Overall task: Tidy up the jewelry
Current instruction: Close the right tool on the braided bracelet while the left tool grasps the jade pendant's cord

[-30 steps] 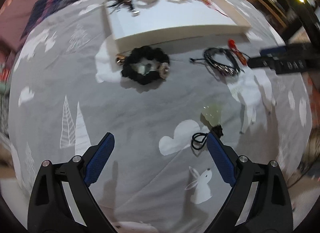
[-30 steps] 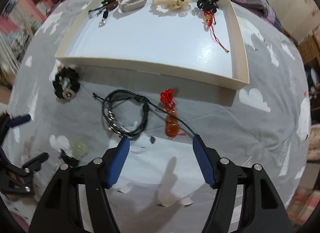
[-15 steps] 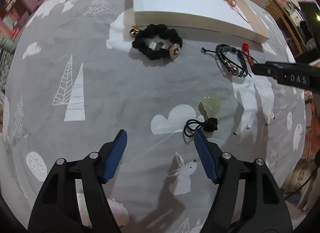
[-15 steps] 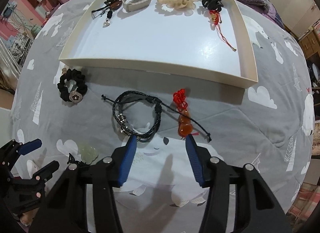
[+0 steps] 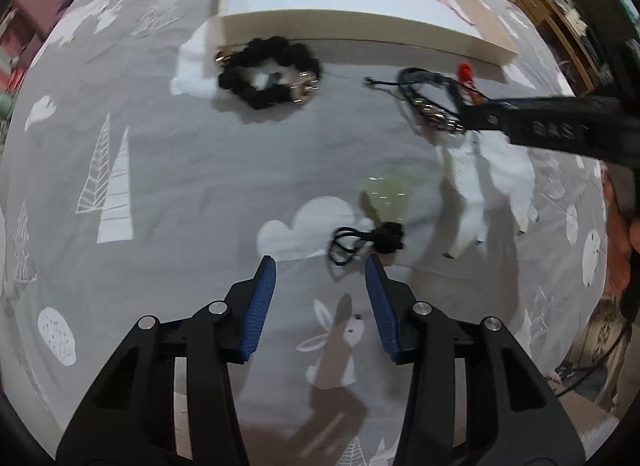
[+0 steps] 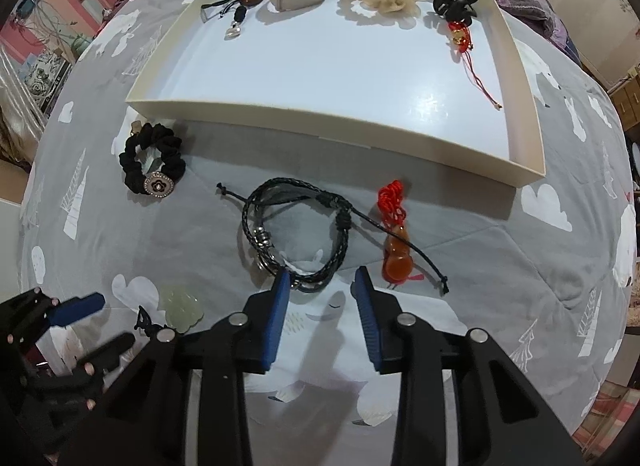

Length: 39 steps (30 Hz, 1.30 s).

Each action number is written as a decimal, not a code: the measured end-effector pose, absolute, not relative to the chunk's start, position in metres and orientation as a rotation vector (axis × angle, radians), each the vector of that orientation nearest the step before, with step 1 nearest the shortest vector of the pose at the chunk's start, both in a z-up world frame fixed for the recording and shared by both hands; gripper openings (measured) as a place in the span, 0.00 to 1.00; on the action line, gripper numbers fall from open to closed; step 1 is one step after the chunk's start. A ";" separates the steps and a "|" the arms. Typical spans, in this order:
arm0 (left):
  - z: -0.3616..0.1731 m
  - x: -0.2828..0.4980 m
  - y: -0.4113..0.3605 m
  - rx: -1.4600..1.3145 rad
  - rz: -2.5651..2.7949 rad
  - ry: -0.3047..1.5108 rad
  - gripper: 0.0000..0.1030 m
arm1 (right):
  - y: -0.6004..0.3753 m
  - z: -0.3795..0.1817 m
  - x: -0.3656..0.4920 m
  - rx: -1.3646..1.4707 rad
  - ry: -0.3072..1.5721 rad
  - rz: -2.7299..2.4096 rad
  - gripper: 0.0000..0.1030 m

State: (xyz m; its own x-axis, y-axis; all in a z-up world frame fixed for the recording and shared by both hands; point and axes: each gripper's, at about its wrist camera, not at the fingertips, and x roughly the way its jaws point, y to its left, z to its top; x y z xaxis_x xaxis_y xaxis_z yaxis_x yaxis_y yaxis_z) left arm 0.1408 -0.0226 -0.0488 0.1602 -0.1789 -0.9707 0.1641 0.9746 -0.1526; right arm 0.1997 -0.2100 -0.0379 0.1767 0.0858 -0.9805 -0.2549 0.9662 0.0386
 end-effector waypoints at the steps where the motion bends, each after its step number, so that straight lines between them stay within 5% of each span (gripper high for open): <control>1: -0.048 0.140 -0.026 -0.002 -0.253 1.382 0.44 | -0.205 -0.039 0.203 -0.148 1.374 0.242 0.33; 18: -0.064 0.154 -0.053 -0.021 -0.250 1.420 0.43 | -0.192 -0.048 0.221 -0.175 1.396 0.255 0.33; 34: -0.067 0.159 -0.054 0.004 -0.257 1.419 0.17 | -0.199 -0.068 0.253 -0.203 1.418 0.246 0.28; 39: -0.069 0.164 -0.050 0.016 -0.268 1.416 0.05 | -0.196 -0.066 0.250 -0.234 1.402 0.267 0.14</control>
